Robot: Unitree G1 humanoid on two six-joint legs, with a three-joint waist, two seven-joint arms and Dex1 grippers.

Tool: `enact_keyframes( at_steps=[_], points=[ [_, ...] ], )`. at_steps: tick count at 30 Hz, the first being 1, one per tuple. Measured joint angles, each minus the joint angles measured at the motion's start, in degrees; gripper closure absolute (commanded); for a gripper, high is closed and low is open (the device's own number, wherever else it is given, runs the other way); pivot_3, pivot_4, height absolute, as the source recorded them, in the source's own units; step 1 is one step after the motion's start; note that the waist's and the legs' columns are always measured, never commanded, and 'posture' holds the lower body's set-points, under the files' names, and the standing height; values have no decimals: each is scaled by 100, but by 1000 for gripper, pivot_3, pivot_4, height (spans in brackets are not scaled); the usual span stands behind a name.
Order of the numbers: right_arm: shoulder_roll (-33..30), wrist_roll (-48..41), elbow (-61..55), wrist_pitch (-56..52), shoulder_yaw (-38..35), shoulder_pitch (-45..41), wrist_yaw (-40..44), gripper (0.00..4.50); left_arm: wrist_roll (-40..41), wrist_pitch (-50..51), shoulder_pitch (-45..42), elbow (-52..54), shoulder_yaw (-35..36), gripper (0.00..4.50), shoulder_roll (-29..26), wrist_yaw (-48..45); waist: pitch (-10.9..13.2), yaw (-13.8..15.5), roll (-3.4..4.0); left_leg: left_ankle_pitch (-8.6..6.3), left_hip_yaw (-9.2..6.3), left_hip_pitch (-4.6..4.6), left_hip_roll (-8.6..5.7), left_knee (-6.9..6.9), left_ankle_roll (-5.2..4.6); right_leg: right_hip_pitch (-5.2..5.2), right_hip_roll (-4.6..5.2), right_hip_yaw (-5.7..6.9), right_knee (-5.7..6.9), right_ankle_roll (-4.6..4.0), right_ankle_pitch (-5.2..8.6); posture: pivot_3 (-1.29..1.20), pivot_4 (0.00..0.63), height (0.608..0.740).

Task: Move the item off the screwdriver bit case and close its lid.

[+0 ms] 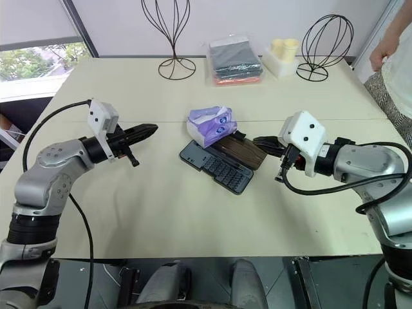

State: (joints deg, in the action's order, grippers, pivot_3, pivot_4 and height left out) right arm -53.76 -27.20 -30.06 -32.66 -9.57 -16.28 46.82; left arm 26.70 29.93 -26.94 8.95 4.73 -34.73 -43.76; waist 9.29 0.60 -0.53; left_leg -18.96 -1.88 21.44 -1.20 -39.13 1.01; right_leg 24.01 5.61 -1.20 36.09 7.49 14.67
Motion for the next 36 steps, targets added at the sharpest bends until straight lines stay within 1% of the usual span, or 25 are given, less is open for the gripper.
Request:
enact_keyframes(
  at_steps=[9,11,12,16,17,18,19,23,27,31,36],
  points=[
    [81,9,-51,-1,-4,54,-147,4457,-129,-68,-312,-436,-190,4500,61,-145,0,2,-1,0,0,0,0,0,0,0,0,1,0,0,0,0,150,740],
    [91,11,-105,-1,-7,101,-174,4500,-200,-179,-471,-673,-232,3972,141,-205,0,11,-1,0,1,1,-1,-1,0,0,0,1,1,0,0,0,150,740],
    [95,15,-118,-1,-1,119,-194,4500,-258,-230,-602,-859,-308,3616,189,-246,1,13,-3,0,2,3,-3,-2,0,0,0,1,0,0,0,0,150,740],
    [131,124,-124,4,11,138,-290,4500,-491,-559,-1212,-1677,-617,1554,471,-504,3,6,-5,0,6,5,-4,-5,0,0,0,5,0,0,0,0,150,740],
    [158,130,-124,11,14,141,-315,4500,-511,-639,-1312,-1806,-632,1098,519,-569,3,5,-5,1,6,5,-4,-4,1,0,0,6,0,0,0,0,150,740],
    [182,151,-125,15,17,144,-345,4500,-552,-740,-1459,-2006,-659,513,572,-662,3,-1,-6,1,7,5,-4,-4,1,1,0,8,1,0,0,0,150,740],
    [220,183,-126,28,16,157,-382,4500,-625,-877,-1635,-2255,-722,31,632,-757,3,-4,-6,1,9,5,-3,-4,1,1,-1,9,1,0,0,0,150,740],
    [344,268,-197,52,40,255,-495,4500,-900,-1384,-2227,-3169,-902,31,956,-1085,4,0,-6,1,15,7,-4,-4,0,1,-1,11,1,0,0,0,150,740],
    [453,346,-282,53,28,335,-621,4500,-1354,-2084,-2573,-4294,-1095,31,1317,-1105,4,2,-6,1,15,7,-4,-4,0,1,-1,12,1,1,0,0,150,740],
    [540,385,-381,50,29,431,-719,4500,-1858,-2818,-2753,-5408,-1298,31,1708,-865,5,1,-9,1,16,8,-5,-5,-1,1,-1,13,1,1,-1,0,150,740],
    [551,397,-485,44,26,504,-808,4500,-2231,-3380,-3029,-6308,-1306,31,2017,-518,6,7,-10,1,14,8,-5,-5,-1,1,-1,14,2,1,-1,0,150,740]
  ],
)
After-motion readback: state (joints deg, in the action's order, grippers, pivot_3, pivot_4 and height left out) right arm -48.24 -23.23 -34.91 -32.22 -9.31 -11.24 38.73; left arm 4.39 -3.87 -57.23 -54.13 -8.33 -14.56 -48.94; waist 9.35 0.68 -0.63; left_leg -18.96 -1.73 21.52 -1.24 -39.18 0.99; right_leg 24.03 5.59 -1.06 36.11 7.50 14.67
